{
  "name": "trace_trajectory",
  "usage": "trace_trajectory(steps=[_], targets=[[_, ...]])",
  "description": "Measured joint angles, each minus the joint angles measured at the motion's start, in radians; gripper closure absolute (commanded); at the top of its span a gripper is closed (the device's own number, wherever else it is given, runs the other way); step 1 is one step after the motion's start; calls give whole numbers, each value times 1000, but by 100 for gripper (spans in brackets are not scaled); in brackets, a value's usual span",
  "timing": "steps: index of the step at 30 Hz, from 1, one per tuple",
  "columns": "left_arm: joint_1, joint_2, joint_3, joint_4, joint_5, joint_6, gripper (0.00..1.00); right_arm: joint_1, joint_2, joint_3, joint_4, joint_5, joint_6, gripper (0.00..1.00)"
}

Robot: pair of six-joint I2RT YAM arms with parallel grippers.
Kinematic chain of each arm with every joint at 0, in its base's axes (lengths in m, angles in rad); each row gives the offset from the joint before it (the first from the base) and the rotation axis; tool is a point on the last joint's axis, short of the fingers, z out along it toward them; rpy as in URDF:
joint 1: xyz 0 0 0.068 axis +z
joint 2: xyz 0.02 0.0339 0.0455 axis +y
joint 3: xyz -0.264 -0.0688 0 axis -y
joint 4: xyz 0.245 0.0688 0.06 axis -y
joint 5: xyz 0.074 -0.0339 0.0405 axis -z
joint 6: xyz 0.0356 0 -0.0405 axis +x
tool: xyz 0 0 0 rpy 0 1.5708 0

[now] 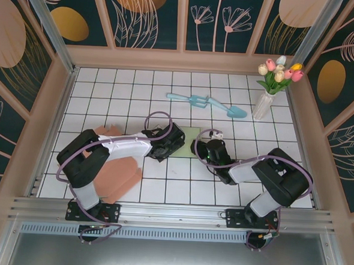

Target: Fold the paper box

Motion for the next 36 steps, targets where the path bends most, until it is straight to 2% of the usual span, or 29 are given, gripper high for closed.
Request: trace_trajectory(steps=[11,25,36], targets=[[0,28,35,-3,-12,1,18,0,-7,-14,10,0,0,44],[0,29,54,-61,-97,36,19,5,-33,-27,-5,-1,-8,44],[8,17,84,-176,-196,83,19,5,-36,-27,-8,-1,-20,44]])
